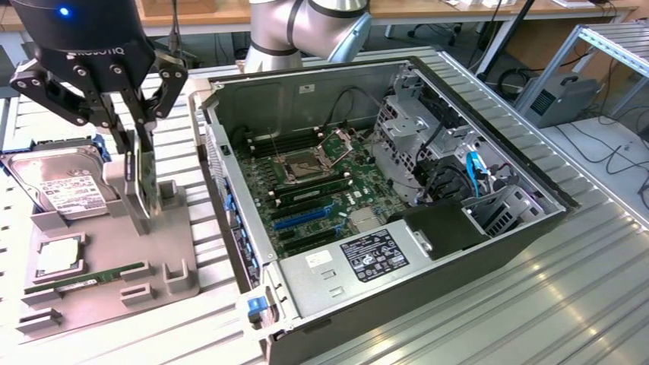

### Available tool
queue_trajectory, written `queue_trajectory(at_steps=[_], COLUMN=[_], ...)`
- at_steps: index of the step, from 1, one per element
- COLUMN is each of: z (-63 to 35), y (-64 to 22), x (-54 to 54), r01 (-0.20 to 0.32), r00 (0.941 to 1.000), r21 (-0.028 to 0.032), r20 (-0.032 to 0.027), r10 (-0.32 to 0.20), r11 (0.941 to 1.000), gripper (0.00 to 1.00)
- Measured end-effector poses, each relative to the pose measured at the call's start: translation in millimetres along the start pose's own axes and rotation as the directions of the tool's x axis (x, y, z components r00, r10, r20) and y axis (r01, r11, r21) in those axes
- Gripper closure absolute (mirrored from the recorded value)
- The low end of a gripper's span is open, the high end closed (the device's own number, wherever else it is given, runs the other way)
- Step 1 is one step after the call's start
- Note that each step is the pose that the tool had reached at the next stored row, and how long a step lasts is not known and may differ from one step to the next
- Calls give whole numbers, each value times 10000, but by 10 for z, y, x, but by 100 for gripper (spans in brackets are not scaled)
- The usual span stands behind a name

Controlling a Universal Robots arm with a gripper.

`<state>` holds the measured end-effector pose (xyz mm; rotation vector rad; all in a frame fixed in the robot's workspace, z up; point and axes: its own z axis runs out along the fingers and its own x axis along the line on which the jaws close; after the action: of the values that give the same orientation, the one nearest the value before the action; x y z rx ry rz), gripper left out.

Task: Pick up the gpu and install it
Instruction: 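Pick up the gpu and move the gpu toward the slot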

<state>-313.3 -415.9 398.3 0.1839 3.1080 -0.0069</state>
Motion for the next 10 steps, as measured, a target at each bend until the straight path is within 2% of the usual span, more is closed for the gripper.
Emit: queue_trajectory(at_steps=[10], z=[-56], y=[0], x=[-2], r01=[0], r00=[10000], r21=[0], r20=[0], r10=[0], r11=[10000], gripper=[73])
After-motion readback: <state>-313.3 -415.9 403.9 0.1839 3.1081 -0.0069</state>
